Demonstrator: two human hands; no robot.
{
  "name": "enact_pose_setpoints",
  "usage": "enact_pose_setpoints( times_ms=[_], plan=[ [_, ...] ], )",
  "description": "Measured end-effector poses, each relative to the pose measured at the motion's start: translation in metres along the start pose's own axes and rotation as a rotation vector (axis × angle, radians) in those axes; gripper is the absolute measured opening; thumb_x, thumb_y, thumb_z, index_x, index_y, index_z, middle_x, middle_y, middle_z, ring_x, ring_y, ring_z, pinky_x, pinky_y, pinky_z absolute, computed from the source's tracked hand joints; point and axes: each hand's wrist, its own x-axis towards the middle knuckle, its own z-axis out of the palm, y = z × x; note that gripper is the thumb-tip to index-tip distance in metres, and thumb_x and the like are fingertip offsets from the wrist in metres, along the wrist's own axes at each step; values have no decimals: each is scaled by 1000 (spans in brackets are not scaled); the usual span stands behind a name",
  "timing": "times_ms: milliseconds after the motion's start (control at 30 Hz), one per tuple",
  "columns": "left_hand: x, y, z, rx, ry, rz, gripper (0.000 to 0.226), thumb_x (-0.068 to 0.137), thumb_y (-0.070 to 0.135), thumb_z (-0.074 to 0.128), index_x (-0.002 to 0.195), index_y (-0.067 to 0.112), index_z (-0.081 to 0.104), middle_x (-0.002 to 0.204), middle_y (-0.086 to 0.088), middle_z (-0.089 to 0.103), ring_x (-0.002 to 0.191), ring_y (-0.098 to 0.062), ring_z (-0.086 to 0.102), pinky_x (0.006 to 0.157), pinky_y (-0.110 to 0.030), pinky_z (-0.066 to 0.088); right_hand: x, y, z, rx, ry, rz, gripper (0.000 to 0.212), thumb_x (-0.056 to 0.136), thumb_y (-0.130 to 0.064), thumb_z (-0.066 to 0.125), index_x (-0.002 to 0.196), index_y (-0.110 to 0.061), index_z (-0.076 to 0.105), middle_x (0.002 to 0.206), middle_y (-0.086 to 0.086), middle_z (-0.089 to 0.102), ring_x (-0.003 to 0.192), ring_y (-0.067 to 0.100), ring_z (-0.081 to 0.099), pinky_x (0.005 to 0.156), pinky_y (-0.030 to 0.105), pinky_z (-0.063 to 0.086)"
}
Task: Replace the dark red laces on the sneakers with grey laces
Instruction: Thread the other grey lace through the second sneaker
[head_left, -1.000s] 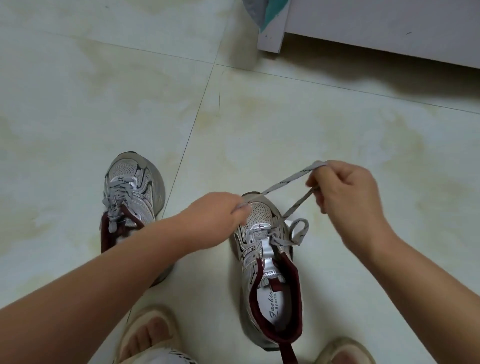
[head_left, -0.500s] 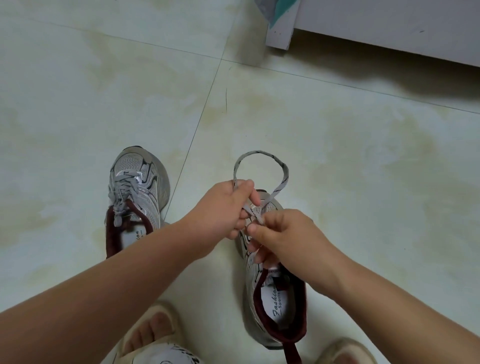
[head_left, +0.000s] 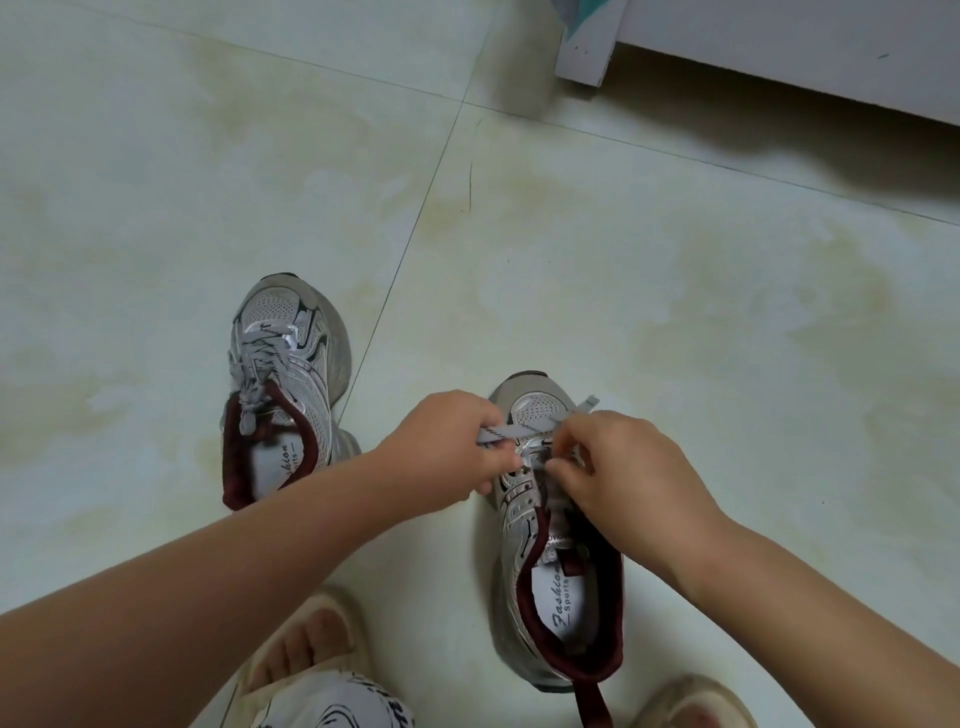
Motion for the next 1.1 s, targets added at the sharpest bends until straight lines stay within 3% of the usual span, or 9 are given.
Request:
enact_pose_setpoints(
  times_ms=[167,267,400,500,633,833,933,1033,1100],
  plan=[
    [3,-6,10,70,27,-40,16,85,21,62,70,18,60,72,-11,71,62,-20,68,66,-34,56,1,10,15,-9,-44,-19,13,88,-27,53,90,-24,66,95,-4,50,98,18,50,75,27,40],
    [3,-3,13,219,75,6,16,86,23,58,75,13,62,69,-7,68,54,-16,54,65,-28,48,2,11,21,14,-40,-21,15,87,-27,56,94,-25,69,95,-4,46,103,17,47,77,28,43],
    [4,2,16,482,139,87,22,89,27,51,88,9,64,60,2,43,70,-20,47,63,-30,35,4,9,28,67,-21,0,20,88,-26,57,104,-28,69,90,-5,42,100,16,47,70,24,32],
    [5,8,18,557,128,84,24,91,28,49,98,13,65,71,-1,52,77,-23,51,65,-29,38,5,9,31,98,-14,34,24,88,-23,56,107,-30,68,88,-5,41,89,12,40,67,24,27],
    [4,8,18,506,140,12,22,89,28,51,93,11,65,68,0,50,76,-21,49,63,-26,35,7,10,35,203,25,80,20,84,-15,59,97,-24,71,71,-15,39,82,7,38,64,25,27],
    [7,21,30,938,119,201,16,91,15,48,77,22,43,85,0,54,83,-21,53,64,-29,30,9,9,41,248,43,90,13,79,-11,62,77,-23,67,67,-14,43,78,9,40,52,11,25],
    [14,11,23,635,117,102,29,88,20,54,62,17,40,68,2,49,75,-21,50,61,-27,31,10,10,43,290,52,113,12,77,-12,63,80,-21,71,78,-8,52,79,10,44,54,19,28],
    [12,-8,19,-114,49,-105,26,79,13,69,59,21,56,57,6,50,58,-11,47,52,-20,38,8,9,46,377,71,119,11,76,-14,65,80,-21,73,80,-7,56,80,11,49,58,22,30],
    [7,-14,21,-441,-5,-210,21,79,4,69,64,17,60,62,4,56,56,-7,49,47,-17,43,7,9,49,377,74,116,14,80,-16,65,89,-23,74,78,-13,44,85,8,43,65,24,27]
  ],
)
